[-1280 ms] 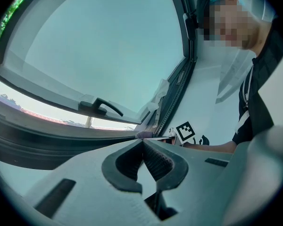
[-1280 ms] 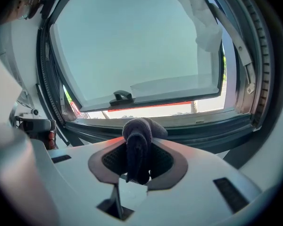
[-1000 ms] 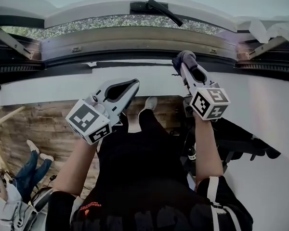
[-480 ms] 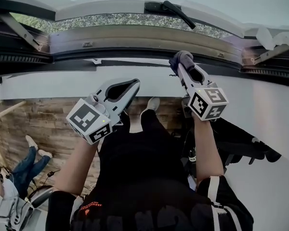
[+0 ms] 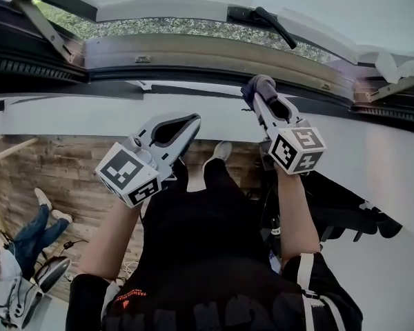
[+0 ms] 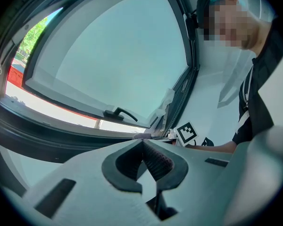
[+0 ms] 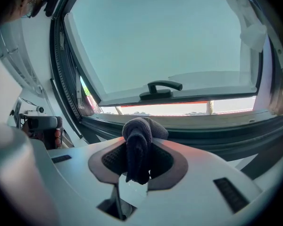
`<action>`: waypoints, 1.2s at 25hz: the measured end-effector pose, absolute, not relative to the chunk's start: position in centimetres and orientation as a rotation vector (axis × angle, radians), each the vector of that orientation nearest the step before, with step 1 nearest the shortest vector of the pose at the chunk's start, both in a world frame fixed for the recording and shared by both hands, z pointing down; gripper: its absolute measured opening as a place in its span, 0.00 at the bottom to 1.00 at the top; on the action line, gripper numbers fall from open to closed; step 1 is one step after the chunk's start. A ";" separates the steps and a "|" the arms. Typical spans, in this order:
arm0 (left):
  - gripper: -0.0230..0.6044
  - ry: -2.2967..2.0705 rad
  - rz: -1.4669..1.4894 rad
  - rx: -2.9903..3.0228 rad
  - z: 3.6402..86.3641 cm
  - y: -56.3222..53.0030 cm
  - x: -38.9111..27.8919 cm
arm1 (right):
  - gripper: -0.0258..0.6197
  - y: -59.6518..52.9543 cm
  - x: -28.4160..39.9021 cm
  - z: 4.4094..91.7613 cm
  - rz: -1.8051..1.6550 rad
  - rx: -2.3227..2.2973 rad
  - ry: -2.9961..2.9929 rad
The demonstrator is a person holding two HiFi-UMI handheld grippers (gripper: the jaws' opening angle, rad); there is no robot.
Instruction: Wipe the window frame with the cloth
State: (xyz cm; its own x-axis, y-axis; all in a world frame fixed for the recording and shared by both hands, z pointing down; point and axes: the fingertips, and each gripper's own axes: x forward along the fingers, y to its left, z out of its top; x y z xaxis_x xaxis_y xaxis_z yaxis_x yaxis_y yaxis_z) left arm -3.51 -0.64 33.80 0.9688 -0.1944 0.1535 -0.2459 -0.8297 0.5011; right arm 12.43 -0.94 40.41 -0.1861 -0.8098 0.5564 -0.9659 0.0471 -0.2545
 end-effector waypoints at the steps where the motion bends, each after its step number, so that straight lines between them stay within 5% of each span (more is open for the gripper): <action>1: 0.07 -0.315 0.128 2.576 33.8 -0.7 -3.8 | 0.19 -1.1 12.0 40.4 0.856 1.803 -2.070; 30: 0.07 -0.482 0.061 2.528 34.4 -3.7 -13.3 | 0.19 -6.7 -1.8 40.9 0.824 1.527 -2.226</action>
